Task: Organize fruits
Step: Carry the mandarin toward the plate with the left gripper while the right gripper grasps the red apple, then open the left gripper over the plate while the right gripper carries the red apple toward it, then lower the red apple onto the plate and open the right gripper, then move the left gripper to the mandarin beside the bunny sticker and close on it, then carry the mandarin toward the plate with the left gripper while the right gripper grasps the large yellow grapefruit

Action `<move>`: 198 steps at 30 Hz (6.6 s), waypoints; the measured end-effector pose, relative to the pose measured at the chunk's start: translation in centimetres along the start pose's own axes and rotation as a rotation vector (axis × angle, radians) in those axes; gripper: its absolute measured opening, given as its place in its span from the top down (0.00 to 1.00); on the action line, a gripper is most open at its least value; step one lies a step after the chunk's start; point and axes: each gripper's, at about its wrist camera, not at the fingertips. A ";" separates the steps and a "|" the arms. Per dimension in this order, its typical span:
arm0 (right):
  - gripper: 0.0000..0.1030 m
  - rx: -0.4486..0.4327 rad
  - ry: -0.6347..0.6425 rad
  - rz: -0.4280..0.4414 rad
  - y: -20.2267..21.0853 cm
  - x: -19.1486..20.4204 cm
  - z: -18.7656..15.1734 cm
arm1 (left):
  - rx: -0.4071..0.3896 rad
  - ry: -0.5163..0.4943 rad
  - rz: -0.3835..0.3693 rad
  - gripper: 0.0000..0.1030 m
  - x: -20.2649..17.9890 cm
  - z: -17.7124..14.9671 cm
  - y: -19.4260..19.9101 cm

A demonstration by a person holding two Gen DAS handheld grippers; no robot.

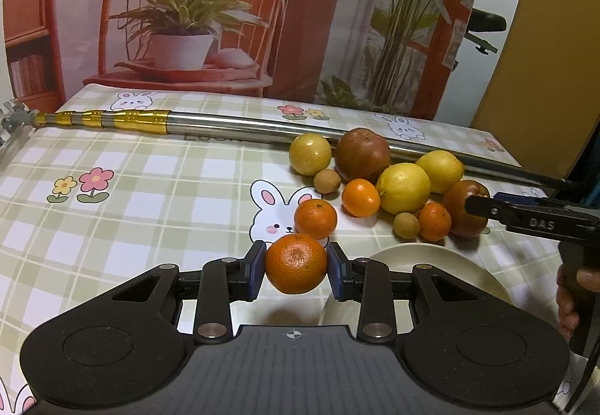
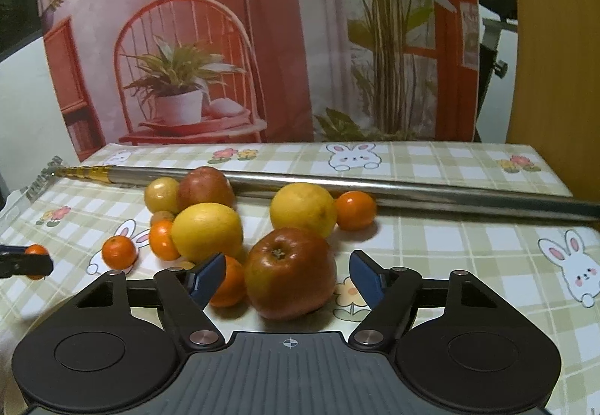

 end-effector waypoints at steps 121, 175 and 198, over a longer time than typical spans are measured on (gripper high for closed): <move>0.42 -0.011 -0.014 0.060 4.5 2.4 2.2 | 0.003 -0.003 0.041 0.09 -0.2 3.0 -1.5; 0.42 0.086 0.192 0.217 -6.2 5.0 3.4 | -0.009 0.019 -0.068 0.63 0.3 2.5 -2.5; 0.43 0.112 0.062 0.257 -6.6 3.5 2.9 | 0.005 0.020 -0.086 0.63 0.0 1.7 -1.3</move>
Point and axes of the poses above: each gripper's, at about its wrist camera, not at the fingertips, and y roughly against the way its jaws point, x to its left, z to its top, and after that the axes turned 4 degrees about -x, right-handed
